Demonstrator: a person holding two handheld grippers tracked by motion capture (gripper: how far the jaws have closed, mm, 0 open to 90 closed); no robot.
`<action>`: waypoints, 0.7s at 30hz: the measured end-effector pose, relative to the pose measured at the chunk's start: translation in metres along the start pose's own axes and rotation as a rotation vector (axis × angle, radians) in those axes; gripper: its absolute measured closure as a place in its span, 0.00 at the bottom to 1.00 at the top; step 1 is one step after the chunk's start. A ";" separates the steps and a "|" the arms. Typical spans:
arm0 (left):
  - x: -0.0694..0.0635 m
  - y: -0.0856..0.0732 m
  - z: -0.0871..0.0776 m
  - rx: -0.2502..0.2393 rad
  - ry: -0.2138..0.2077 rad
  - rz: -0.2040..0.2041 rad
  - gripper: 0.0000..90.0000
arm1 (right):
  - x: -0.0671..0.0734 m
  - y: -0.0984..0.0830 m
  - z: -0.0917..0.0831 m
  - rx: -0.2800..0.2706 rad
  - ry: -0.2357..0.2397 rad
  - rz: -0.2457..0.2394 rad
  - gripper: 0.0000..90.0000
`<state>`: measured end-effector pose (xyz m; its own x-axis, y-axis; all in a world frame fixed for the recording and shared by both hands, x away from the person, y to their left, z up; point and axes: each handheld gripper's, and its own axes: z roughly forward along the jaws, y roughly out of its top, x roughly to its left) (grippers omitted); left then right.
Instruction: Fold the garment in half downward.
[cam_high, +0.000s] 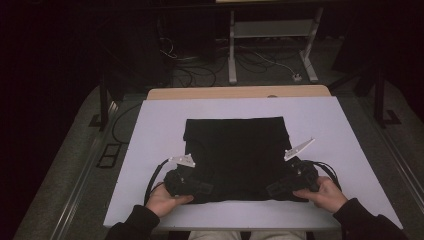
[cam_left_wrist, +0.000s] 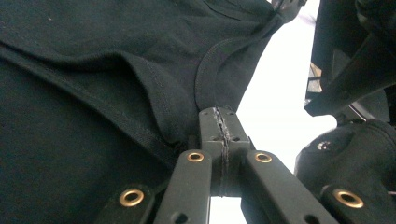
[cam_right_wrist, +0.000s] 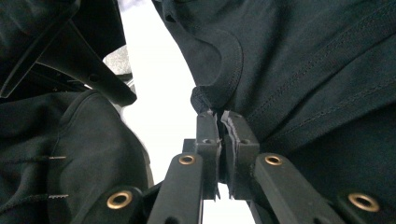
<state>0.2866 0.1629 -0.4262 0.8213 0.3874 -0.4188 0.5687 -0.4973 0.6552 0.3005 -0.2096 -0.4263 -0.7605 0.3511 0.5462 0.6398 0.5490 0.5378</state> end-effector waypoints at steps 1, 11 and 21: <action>0.000 0.000 0.000 0.004 -0.002 0.002 0.99 | 0.000 -0.001 0.000 0.002 0.002 -0.001 0.93; -0.003 -0.004 0.002 0.024 -0.009 -0.001 0.99 | 0.001 -0.004 -0.001 0.008 0.001 0.001 0.93; -0.006 -0.007 0.004 0.051 -0.014 0.011 0.99 | 0.003 -0.008 0.001 0.033 0.008 0.005 0.93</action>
<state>0.2776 0.1608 -0.4305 0.8277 0.3708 -0.4212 0.5612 -0.5407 0.6267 0.2924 -0.2118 -0.4299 -0.7565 0.3475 0.5541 0.6392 0.5720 0.5140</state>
